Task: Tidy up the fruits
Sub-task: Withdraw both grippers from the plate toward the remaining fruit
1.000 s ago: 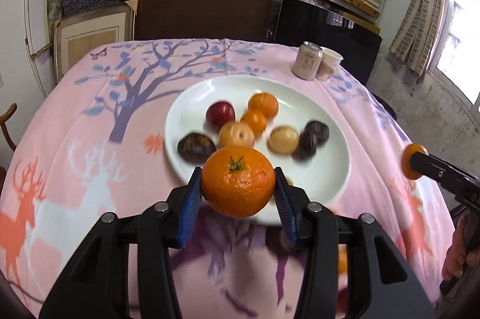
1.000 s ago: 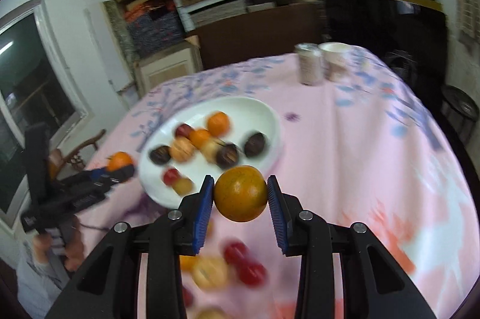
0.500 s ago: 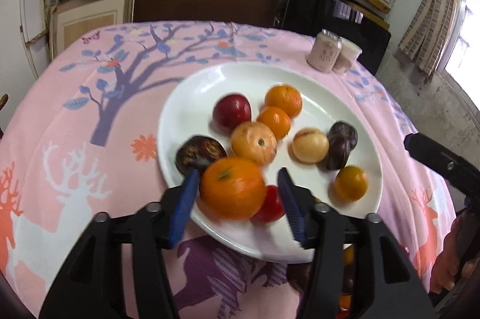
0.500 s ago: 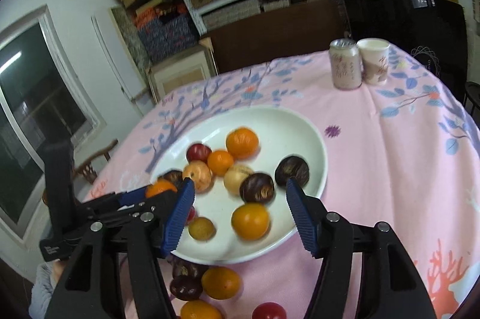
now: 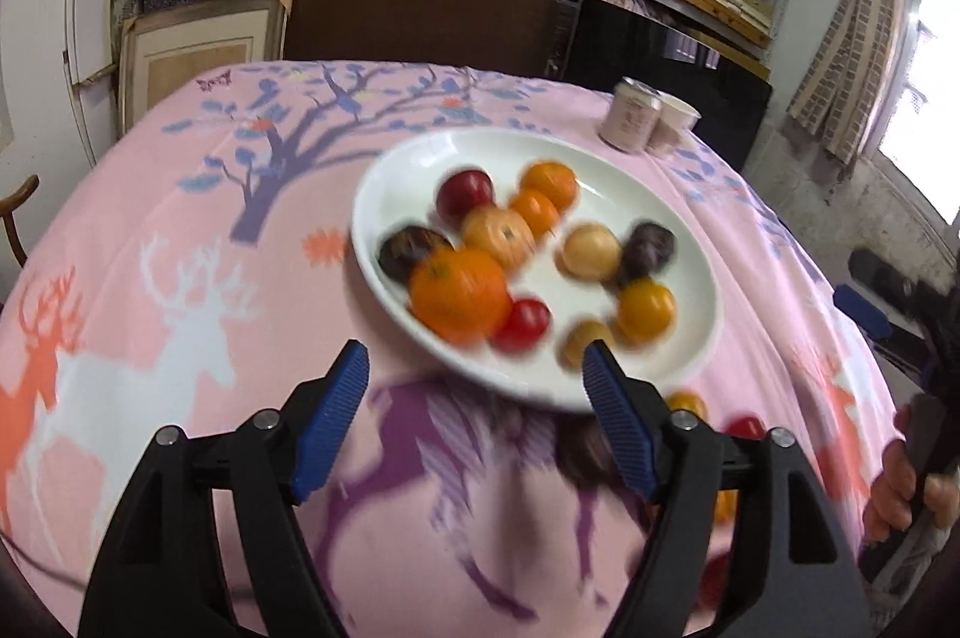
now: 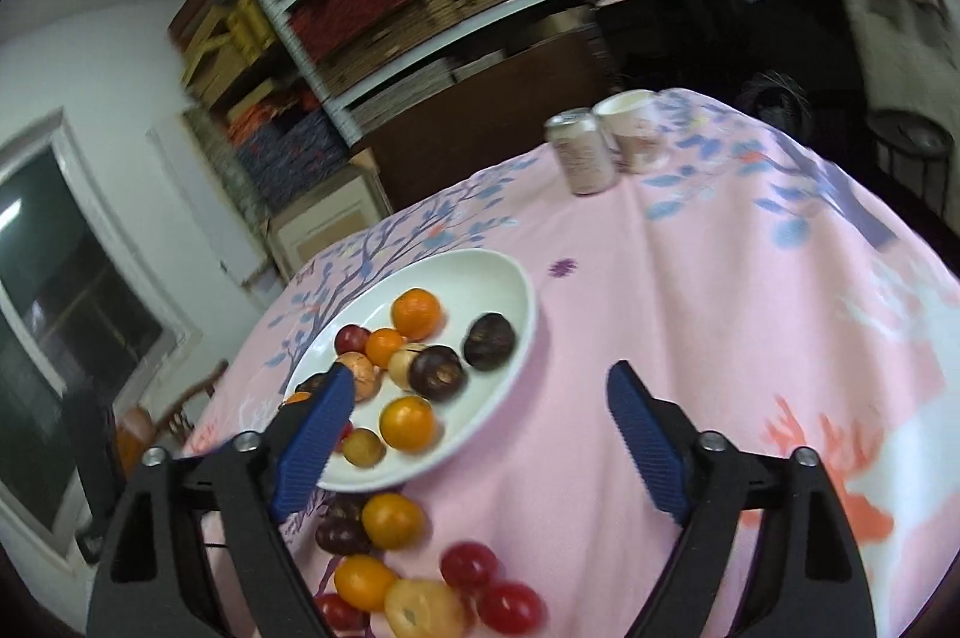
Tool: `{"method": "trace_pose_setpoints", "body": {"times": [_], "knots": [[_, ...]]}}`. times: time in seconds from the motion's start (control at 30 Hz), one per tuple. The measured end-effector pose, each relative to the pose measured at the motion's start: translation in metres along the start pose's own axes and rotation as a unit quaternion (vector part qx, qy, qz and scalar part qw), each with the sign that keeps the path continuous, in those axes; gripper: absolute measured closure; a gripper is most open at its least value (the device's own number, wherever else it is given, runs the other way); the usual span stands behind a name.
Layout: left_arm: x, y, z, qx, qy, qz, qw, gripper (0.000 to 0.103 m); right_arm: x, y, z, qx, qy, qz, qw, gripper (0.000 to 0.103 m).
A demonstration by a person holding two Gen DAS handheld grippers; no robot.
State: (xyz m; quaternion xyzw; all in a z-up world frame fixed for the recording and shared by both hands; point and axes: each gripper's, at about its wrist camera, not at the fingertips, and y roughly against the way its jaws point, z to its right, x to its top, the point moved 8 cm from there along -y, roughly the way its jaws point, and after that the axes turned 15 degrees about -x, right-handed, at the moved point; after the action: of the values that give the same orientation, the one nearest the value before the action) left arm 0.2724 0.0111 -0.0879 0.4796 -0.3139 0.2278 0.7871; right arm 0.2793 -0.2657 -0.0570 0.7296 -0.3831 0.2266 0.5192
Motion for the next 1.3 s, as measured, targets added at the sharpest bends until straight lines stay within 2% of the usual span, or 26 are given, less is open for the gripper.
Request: {"method": "trace_pose_setpoints", "body": {"times": [0.07, 0.2, 0.4, 0.57, 0.73, 0.8, 0.87, 0.93, 1.03, 1.13, 1.3], "knots": [[-0.012, 0.005, 0.013, -0.002, -0.015, 0.0, 0.9999, 0.022, -0.004, 0.005, 0.013, 0.006, -0.027, -0.003, 1.0, 0.014], [-0.024, 0.004, 0.037, -0.012, -0.044, -0.003, 0.9989, 0.021, -0.008, 0.004, 0.027, 0.012, -0.06, -0.012, 0.998, 0.013], [-0.031, -0.018, 0.055, -0.007, -0.071, -0.028, 0.9971, 0.021, -0.014, -0.003, 0.019, 0.016, -0.05, -0.032, 0.998, 0.013], [-0.033, -0.03, 0.058, -0.003, -0.083, -0.041, 0.9957, 0.021, -0.014, -0.005, 0.017, 0.021, -0.05, -0.035, 0.998, 0.011], [-0.035, -0.031, 0.05, 0.009, -0.081, -0.05, 0.9955, 0.015, -0.015, -0.006, 0.016, 0.023, -0.05, -0.039, 0.998, 0.011], [-0.036, -0.016, 0.039, 0.036, -0.083, -0.035, 0.9953, 0.009, -0.015, -0.006, 0.016, 0.024, -0.051, -0.039, 0.998, 0.011], [-0.035, 0.001, 0.024, 0.057, -0.065, -0.018, 0.9961, 0.008, -0.015, -0.006, 0.017, 0.026, -0.053, -0.041, 0.997, 0.011], [-0.041, 0.021, -0.003, 0.084, -0.021, -0.007, 0.9962, 0.008, -0.015, -0.005, 0.016, 0.032, -0.056, -0.043, 0.997, 0.011], [-0.05, 0.035, -0.022, 0.079, 0.023, -0.005, 0.9966, 0.009, -0.014, -0.003, 0.013, 0.044, -0.057, -0.044, 0.996, 0.011], [-0.052, 0.036, -0.012, 0.076, -0.002, -0.003, 0.9971, 0.009, -0.014, -0.001, 0.011, 0.048, -0.054, -0.04, 0.997, 0.011], [-0.064, 0.024, 0.014, 0.083, -0.074, -0.033, 0.9933, 0.011, -0.013, 0.002, 0.015, 0.052, -0.062, -0.041, 0.996, 0.011]]}}
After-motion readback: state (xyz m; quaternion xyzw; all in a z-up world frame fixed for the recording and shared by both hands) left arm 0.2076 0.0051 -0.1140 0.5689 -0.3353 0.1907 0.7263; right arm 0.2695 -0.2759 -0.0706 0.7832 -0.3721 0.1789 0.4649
